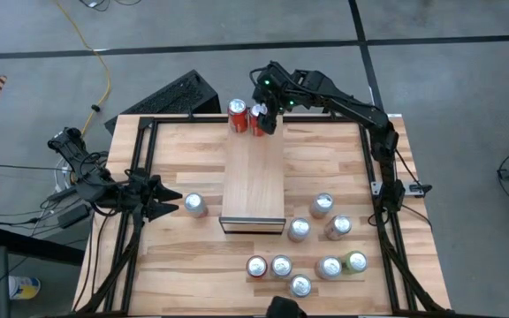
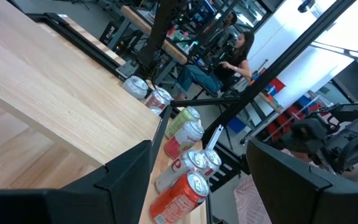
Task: Place canned beverage on shelf
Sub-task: Put the left red soda can on the shelf aligned with the other red soda can
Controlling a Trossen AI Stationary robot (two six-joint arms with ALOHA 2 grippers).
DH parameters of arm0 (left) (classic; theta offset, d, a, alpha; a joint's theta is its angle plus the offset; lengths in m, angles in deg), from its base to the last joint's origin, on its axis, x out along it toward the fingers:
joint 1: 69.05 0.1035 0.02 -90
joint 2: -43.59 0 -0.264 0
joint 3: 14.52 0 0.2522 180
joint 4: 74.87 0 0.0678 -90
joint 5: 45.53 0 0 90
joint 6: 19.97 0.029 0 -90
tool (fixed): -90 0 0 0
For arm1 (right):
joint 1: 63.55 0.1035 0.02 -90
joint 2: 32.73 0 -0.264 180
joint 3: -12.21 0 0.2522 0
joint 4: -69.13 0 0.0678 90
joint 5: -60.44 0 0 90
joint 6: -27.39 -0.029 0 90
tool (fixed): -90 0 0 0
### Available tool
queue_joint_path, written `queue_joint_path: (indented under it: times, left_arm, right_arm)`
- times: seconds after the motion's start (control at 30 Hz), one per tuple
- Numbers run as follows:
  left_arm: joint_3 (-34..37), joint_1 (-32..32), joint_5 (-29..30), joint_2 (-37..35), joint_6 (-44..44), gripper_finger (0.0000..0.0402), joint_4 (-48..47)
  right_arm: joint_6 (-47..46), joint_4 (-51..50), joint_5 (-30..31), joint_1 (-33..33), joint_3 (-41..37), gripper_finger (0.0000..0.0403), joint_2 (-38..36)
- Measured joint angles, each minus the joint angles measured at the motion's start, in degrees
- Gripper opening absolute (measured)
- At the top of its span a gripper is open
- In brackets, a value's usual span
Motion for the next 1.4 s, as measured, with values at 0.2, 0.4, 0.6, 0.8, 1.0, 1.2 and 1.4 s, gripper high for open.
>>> queue_joint_path:
  times: [0.2,0.4,0.6,0.8,1.0,1.2,1.4]
  left_arm:
    - [0.0,-0.01,0.0,-0.01,0.0,0.0251,-0.08]
    - [0.0,-0.02,0.0,-0.02,0.0,0.0251,-0.64]
    - [0.0,0.0,0.0,0.0,-0.1,0.0251,-0.83]
    - [0.0,0.0,0.0,0.0,-0.24,0.0251,-0.85]
    - [0.0,0.0,0.0,0.0,-0.42,0.0251,-0.85]
    - [0.0,-0.02,0.0,-0.01,-0.44,0.0251,-0.85]
    - [-0.01,-0.01,0.0,0.0,-0.44,0.0251,-0.85]
  right_arm:
    - [5.86,0.06,-1.46,0.0,0.0,0.0313,0.0]
    - [11.61,0.21,-1.94,0.0,0.0,0.0306,0.0]
    - [15.5,1.01,-2.89,-0.39,0.0,0.0305,0.02]
    - [18.05,2.58,-4.19,-0.41,0.0,0.0305,0.02]
    - [11.34,2.82,-0.36,-0.35,-0.02,0.0306,-0.11]
    - [0.55,1.19,0.12,0.36,-0.02,0.0307,-0.28]
    - [-4.07,-0.27,0.31,1.11,-0.02,0.0307,-0.31]
